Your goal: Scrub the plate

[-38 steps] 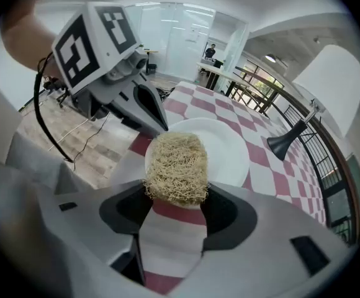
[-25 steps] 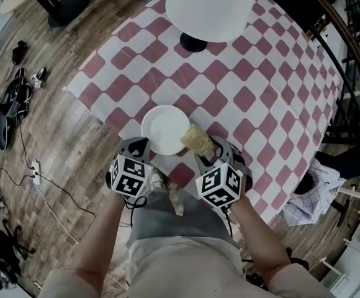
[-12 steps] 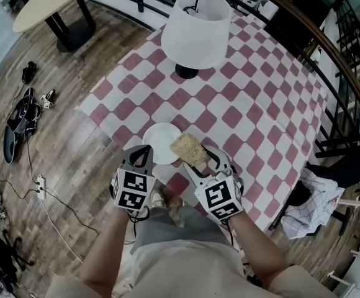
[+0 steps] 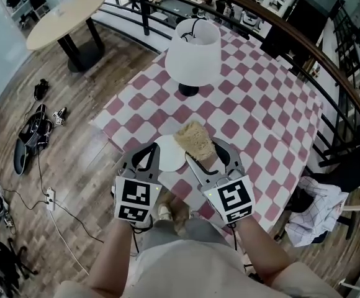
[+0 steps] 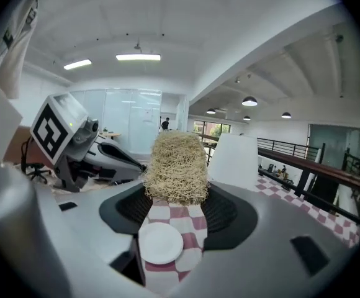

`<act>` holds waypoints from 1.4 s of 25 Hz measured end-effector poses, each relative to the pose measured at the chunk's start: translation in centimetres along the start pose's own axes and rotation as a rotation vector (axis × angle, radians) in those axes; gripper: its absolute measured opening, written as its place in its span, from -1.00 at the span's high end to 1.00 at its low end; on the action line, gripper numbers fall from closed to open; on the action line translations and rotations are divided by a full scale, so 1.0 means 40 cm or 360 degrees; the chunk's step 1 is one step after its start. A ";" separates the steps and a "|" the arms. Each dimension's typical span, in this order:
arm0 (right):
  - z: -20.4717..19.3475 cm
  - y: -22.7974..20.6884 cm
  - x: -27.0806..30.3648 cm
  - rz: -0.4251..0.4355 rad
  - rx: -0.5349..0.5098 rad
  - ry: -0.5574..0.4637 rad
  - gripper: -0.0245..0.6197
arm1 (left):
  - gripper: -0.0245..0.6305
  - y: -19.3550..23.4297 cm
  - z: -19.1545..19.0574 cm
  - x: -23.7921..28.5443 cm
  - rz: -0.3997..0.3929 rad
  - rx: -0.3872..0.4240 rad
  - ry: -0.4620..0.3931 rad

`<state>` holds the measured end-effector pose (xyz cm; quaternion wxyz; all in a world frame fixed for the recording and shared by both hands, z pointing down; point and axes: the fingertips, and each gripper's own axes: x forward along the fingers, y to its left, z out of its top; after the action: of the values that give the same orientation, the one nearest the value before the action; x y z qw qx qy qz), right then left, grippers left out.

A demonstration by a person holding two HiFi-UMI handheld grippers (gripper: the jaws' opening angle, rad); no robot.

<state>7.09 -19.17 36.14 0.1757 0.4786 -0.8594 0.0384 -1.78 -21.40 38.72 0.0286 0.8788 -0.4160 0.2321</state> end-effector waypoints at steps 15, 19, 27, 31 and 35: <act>0.326 0.034 -0.171 -0.0038 -0.0020 -0.0460 0.17 | 0.88 0.042 0.297 -0.230 0.0123 0.0075 -0.0512; 0.357 0.043 -0.207 -0.0055 -0.0047 -0.0526 0.17 | 0.88 0.051 0.312 -0.288 0.0195 0.0033 -0.0598; 0.319 0.069 -0.222 0.0030 -0.0001 -0.0597 0.17 | 0.88 0.045 0.316 -0.379 0.0371 0.0071 -0.0777; 0.263 0.084 -0.224 0.0037 0.0014 -0.0534 0.18 | 0.88 -0.002 0.278 -0.383 0.0369 0.0259 -0.0710; 0.250 0.091 -0.225 0.0044 0.0031 -0.0509 0.18 | 0.88 -0.006 0.246 -0.365 0.0321 0.0193 -0.0608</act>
<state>5.70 -12.28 24.12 0.0314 0.4684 -0.8825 -0.0276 -5.79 -13.17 23.68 -0.1270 0.8608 -0.4849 0.0878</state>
